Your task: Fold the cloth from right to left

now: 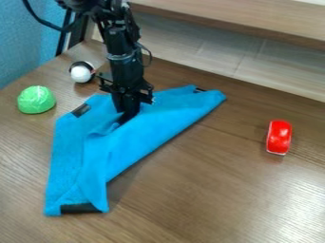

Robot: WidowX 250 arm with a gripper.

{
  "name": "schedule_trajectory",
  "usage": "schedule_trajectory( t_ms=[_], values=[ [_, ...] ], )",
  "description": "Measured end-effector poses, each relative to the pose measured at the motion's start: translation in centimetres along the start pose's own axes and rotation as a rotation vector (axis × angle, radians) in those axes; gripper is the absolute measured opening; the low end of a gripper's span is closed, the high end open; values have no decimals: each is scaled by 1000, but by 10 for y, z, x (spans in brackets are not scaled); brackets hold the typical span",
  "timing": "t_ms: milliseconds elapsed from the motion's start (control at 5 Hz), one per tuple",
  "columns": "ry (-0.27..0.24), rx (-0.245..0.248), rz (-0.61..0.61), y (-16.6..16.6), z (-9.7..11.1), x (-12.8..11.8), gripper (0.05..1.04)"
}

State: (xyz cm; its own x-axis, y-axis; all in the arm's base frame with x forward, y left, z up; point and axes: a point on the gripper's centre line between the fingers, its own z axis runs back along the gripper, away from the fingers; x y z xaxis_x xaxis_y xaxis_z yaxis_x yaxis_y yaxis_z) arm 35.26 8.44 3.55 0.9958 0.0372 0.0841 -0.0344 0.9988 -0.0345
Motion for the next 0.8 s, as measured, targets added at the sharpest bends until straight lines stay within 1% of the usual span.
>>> schedule_trajectory(
  t_ms=[200, 400, 600, 800],
  values=[
    [-47, -27, -6, -7, 11, -3, 516],
    [-94, -27, 0, -14, 30, -4, 821],
    [-150, -29, 9, -22, 55, -6, 1005],
    [-175, -34, 14, -30, 70, -8, 1001]
  ],
)
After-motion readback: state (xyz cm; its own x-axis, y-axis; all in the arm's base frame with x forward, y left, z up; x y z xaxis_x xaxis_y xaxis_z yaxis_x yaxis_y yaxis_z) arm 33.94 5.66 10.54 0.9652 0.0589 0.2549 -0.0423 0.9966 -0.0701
